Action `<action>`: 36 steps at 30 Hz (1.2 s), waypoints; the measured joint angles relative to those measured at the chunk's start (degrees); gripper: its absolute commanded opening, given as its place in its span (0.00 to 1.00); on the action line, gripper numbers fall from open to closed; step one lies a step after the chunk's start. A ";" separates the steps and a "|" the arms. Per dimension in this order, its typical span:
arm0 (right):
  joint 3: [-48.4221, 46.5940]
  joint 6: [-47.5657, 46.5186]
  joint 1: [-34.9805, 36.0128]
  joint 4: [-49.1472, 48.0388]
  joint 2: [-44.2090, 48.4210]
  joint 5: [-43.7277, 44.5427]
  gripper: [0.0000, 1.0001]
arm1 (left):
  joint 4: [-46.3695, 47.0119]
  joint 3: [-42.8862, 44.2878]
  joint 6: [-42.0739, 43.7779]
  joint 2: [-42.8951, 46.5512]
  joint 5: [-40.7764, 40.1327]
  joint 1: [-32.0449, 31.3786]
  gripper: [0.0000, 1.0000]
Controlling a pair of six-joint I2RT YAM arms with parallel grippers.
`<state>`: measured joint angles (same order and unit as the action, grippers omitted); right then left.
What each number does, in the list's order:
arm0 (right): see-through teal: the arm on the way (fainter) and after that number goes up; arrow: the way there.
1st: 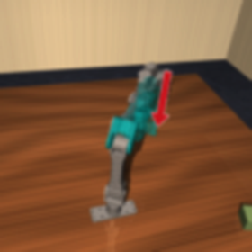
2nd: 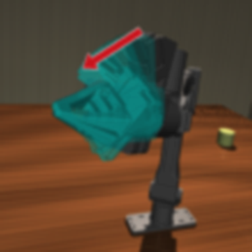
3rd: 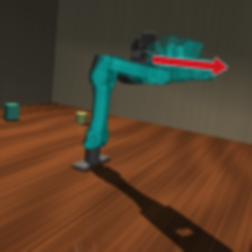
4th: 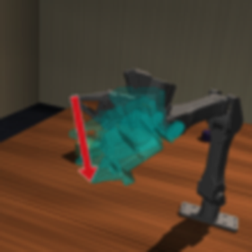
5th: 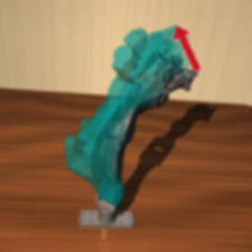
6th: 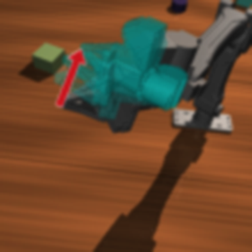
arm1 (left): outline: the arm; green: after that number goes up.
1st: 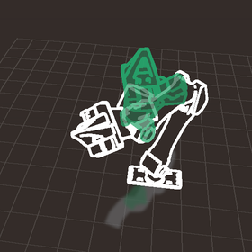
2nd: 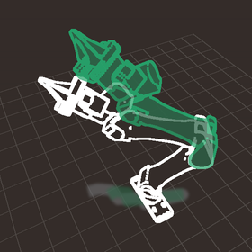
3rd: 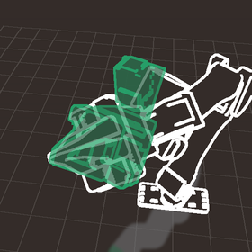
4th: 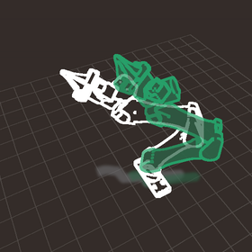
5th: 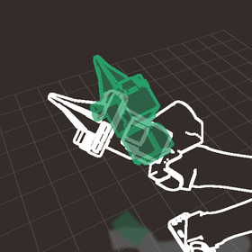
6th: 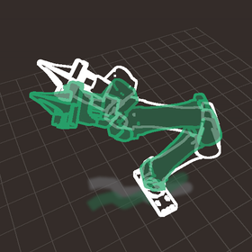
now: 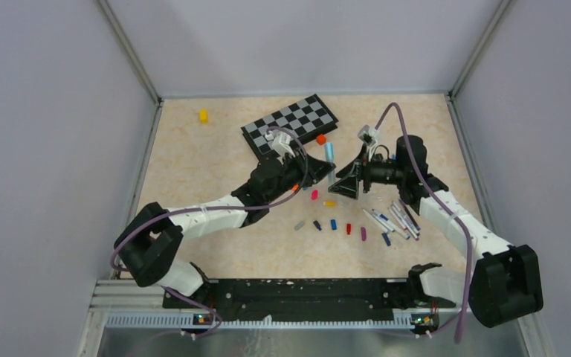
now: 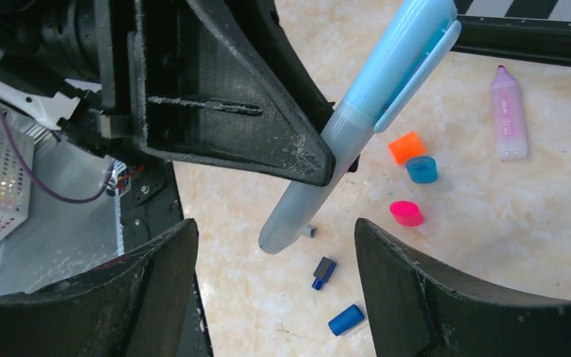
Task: Open the pen caps
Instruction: Pick up the pen from the center of the board, then open the pen cap from the pen.
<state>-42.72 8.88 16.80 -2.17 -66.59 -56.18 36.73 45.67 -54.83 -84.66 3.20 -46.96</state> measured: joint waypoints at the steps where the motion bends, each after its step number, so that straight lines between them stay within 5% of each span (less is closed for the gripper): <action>1: 0.00 0.22 0.26 0.00 0.00 1.03 0.73 | -0.35 0.35 -0.17 -0.13 -1.25 -0.48 0.03; 12: 0.00 2.47 2.62 -2.19 -1.68 8.92 0.51 | -2.71 2.23 -0.87 -1.20 -8.28 -4.15 0.02; 20: -0.02 2.97 3.39 -1.49 -3.08 12.79 0.01 | -4.44 2.58 -0.72 -1.29 -11.10 -4.94 0.07; 23: -0.02 2.62 3.43 -1.16 -3.08 13.49 0.00 | -4.90 2.78 -0.44 -1.44 -11.63 -4.96 0.29; 29: -0.02 1.92 0.31 -1.40 -2.54 9.77 0.00 | -2.38 0.98 4.22 0.39 -11.41 -5.20 0.93; 36: 3.34 -5.51 -7.13 -1.20 5.18 -1.03 0.00 | 0.63 -4.63 16.79 12.59 -7.13 -3.26 0.99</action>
<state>-39.38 3.38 9.67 -3.38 -61.41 -57.21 37.36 41.04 -38.04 -72.07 -3.92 -50.22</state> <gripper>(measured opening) 0.152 0.986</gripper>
